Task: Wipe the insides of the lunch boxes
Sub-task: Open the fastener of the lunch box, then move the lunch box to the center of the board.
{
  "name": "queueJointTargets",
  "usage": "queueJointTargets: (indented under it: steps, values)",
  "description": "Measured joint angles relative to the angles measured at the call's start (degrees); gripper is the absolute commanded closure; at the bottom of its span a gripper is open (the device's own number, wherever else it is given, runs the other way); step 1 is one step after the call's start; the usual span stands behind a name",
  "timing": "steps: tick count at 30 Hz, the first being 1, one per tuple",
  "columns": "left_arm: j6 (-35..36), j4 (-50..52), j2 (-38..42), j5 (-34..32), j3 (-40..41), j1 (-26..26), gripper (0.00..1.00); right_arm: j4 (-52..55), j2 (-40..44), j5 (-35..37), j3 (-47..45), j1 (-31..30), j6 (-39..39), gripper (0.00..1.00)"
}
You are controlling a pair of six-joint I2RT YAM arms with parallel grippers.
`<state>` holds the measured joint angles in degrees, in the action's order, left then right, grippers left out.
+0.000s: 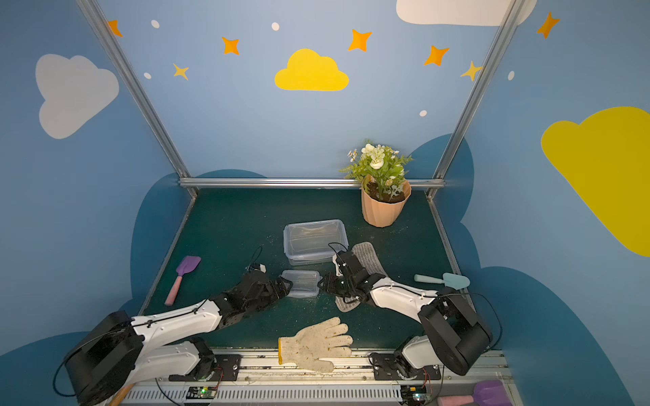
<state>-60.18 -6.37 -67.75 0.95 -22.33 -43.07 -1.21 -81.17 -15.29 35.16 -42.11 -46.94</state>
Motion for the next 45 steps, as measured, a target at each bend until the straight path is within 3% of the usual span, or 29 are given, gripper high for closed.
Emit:
queueJointTargets:
  steps: [4, 9, 17, 24, 29, 35, 39, 45]
  values:
    - [0.79, 3.48, 3.37, 0.00, -0.92, 0.42, 0.00, 1.40, -0.35, -0.61, 0.42, 0.57, 0.92, 0.23]
    - [4.63, 8.11, 7.17, -0.68, -3.78, 1.64, 0.00, 1.44, -0.33, -1.27, 0.52, 1.86, 1.18, 0.19]
    - [15.85, 13.14, 5.53, -1.99, -10.93, 5.38, 0.02, 0.13, -1.38, -3.78, 3.56, 6.84, 3.13, 0.23]
    - [24.65, 14.45, -2.14, 1.77, -19.67, 10.40, 0.04, -3.34, -12.28, -9.55, 16.11, 10.54, 5.64, 0.35]
    - [30.64, 16.65, -7.26, 5.01, -24.76, 12.09, 0.04, -5.25, -20.15, -13.16, 22.21, 10.82, 6.23, 0.34]
    - [38.62, 20.96, -12.24, 9.09, -31.61, 13.07, 0.04, -5.86, -23.19, -15.98, 26.53, 11.13, 6.62, 0.33]
    - [43.89, 24.59, -15.87, 12.85, -36.35, 13.27, 0.04, -5.97, -19.17, -16.02, 24.92, 11.32, 7.21, 0.25]
    - [49.48, 27.50, -19.67, 17.03, -39.04, 13.31, 0.04, -0.83, 0.66, -13.86, 14.49, 10.36, 8.39, 0.22]
